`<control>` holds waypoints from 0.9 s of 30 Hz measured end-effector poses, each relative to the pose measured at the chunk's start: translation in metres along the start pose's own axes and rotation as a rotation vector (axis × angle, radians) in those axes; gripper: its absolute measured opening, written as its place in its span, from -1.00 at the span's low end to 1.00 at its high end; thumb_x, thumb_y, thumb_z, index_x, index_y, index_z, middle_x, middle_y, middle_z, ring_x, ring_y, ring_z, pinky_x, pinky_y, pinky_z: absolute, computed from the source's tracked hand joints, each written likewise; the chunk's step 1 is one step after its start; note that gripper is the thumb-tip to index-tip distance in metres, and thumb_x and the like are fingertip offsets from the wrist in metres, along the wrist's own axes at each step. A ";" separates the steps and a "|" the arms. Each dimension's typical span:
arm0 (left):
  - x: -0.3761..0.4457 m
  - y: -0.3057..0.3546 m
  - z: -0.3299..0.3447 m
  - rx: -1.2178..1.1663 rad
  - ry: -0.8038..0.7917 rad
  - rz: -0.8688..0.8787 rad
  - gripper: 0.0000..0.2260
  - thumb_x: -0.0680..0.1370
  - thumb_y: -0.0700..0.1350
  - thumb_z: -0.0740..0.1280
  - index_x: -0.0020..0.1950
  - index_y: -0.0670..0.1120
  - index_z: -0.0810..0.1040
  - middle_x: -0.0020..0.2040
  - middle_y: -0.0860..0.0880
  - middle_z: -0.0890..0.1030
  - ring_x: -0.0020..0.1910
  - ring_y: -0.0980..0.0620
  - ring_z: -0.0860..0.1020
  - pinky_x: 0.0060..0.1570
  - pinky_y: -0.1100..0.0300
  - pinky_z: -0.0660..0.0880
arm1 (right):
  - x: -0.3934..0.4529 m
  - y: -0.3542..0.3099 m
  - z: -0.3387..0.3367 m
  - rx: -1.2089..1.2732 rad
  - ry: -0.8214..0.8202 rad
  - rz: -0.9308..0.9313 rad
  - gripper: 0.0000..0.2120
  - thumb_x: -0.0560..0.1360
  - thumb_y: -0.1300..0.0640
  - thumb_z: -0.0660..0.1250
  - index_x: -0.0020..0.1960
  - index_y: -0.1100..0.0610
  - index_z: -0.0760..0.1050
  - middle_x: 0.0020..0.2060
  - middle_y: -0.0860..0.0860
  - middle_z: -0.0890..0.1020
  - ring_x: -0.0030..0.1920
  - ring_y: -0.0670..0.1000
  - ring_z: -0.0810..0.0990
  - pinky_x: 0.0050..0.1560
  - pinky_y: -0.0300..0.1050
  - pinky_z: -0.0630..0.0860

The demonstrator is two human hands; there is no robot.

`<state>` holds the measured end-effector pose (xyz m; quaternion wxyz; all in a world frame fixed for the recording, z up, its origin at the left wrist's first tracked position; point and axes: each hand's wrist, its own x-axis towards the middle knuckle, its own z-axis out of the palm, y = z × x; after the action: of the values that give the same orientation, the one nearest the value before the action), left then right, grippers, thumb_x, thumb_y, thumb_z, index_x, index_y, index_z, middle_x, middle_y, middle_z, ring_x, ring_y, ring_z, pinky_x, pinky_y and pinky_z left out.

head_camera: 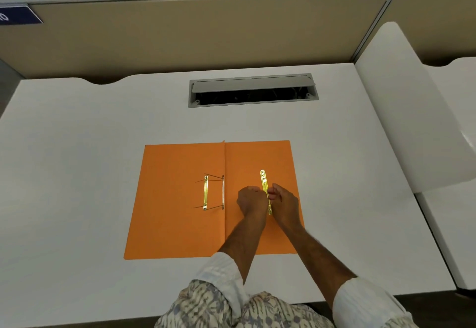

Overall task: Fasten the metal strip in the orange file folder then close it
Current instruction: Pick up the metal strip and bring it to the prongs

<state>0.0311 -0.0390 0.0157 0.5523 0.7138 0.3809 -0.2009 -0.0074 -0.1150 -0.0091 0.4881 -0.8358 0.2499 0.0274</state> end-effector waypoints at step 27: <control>0.003 0.019 0.000 0.021 -0.002 -0.023 -0.82 0.53 -0.25 0.30 -0.06 -0.16 0.71 -0.04 -0.17 0.72 -0.18 -0.10 0.63 -0.33 0.19 0.51 | 0.004 0.001 0.001 -0.022 0.015 -0.001 -0.79 0.56 0.35 0.28 0.15 0.28 0.58 -0.03 0.16 0.69 -0.05 0.11 0.66 0.07 0.10 0.62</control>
<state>0.0475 -0.0400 0.0252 0.5429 0.7149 0.3865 -0.2118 -0.0043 -0.1161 -0.0117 0.4771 -0.8414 0.2527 0.0236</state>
